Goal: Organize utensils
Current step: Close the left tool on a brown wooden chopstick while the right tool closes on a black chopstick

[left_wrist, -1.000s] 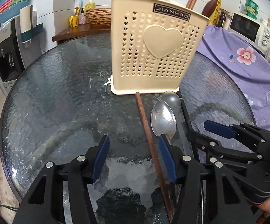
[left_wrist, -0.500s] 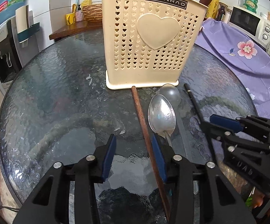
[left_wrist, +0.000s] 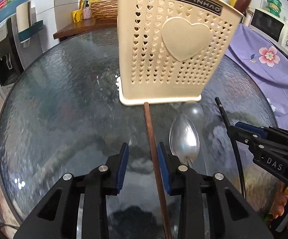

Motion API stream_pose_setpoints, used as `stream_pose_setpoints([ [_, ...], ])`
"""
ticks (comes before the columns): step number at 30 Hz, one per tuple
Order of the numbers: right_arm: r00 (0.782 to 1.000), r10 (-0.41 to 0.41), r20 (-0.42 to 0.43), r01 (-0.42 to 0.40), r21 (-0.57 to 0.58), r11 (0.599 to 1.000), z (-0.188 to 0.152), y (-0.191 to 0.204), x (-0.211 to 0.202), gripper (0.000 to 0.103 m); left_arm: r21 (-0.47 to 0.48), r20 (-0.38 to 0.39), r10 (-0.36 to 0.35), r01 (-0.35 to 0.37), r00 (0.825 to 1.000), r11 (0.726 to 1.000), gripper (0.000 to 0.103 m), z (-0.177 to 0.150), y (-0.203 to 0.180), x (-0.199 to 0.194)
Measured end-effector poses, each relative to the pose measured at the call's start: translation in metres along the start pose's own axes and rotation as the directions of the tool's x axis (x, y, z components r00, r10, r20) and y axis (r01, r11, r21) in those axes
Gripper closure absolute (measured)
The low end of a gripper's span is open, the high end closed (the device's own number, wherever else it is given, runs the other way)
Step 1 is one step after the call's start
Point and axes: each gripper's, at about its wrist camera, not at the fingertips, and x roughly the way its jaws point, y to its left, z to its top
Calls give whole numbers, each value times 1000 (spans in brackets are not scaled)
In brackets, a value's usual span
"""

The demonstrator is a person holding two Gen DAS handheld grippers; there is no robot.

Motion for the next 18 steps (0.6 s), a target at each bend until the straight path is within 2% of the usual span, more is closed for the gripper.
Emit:
stream_pose_setpoints([
  [10,998,-68,-7,68,-6,998,29,4,20,79,51,-5,43,-43,999,998,74,24,-11,19],
  [15,996,-86,2,86,-20,996,34,5,26,91,63,9,65,-65,998,996,89,24,-12,22],
  [18,996,-84,6,84,-31,996,29,10,24,92,43,9,46,-46,999,998,94,23,-6,21],
])
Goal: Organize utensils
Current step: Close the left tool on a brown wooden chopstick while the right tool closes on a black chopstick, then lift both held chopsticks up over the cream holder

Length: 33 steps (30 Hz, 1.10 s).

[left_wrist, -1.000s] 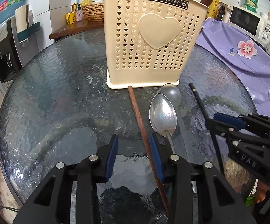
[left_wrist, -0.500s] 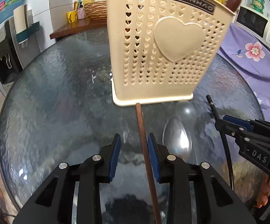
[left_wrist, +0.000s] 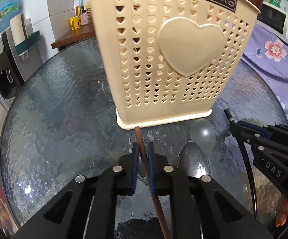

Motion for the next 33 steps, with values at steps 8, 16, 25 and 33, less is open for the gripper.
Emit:
stream_pose_setpoints([
  [8,999,35,8,-34,-22,999,-13,13,-6,95,-8,6,-19,19,1000,1000,96,-8,-3,-6],
  [16,989,118,88,-115,-39,993,-15,14,-31,95,-54,38,-69,71,997,996,97,-3,12,-16],
  [25,923,315,222,-314,-44,949,-7,0,-93,95,-63,197,-153,168,968,984,97,14,18,-76],
  [33,853,393,343,-388,-86,918,-4,-11,-159,95,-37,335,-220,246,916,969,97,22,16,-142],
])
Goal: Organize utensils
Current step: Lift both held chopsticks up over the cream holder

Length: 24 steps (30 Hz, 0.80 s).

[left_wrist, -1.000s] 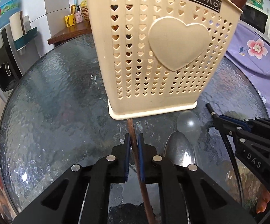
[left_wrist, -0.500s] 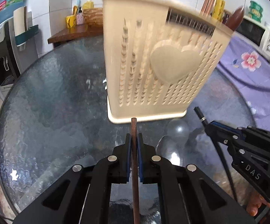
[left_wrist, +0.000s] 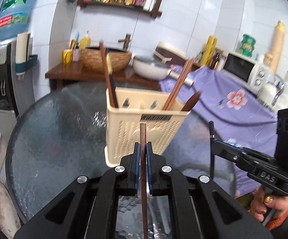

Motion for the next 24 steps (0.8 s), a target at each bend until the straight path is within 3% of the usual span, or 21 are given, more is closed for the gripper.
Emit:
stream_pose_setpoints([
  [7,998,17,58,-14,-54,998,13,14,-28,95,26,74,-36,34,997,999,97,11,-15,-35],
  [24,996,28,87,-18,-106,994,24,31,-41,95,35,90,-79,76,993,997,97,17,-16,-56],
])
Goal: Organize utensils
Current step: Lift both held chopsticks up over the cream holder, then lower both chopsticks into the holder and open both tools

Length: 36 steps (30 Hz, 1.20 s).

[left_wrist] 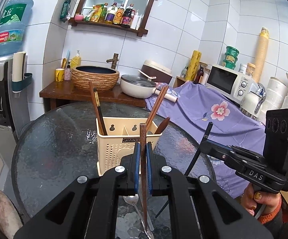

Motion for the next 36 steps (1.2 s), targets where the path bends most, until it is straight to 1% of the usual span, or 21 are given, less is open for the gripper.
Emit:
stream_pose_setpoints([
  [7,1000,11,25,-10,-20,1000,22,4,-3,95,20,30,-7,6,1000,1000,97,15,2,-10],
  [9,999,10,36,-9,-38,999,33,6,-4,95,27,49,-4,2,999,1000,97,24,1,-14],
  [14,997,27,76,-23,-56,998,67,11,-8,95,52,123,14,-21,992,998,97,63,1,-28],
  [17,992,26,122,-19,-59,998,95,13,-12,95,64,167,35,-46,985,997,97,92,-2,-33],
  [21,983,13,186,-2,-58,998,135,16,-12,95,40,225,49,-60,973,997,97,134,-1,-37],
  [24,975,-18,221,33,-63,997,155,17,-7,95,31,269,99,-111,958,993,97,156,-2,-34],
  [26,971,-40,235,57,-67,996,164,17,1,95,23,281,125,-137,951,990,97,163,-1,-27],
  [28,967,-67,245,88,-77,993,166,16,12,95,15,280,149,-159,948,987,97,165,0,-17],
  [30,964,-102,245,127,-90,988,163,14,28,95,8,272,168,-176,948,984,97,163,3,-4],
  [31,965,-109,240,134,-90,987,160,13,34,95,5,264,181,-189,947,982,97,160,5,4],
  [34,967,-139,216,159,-80,984,142,6,57,95,-21,219,198,-199,955,980,97,144,14,29],
  [36,971,-155,184,171,-77,982,128,1,74,95,-27,179,213,-211,961,977,97,130,20,48],
])
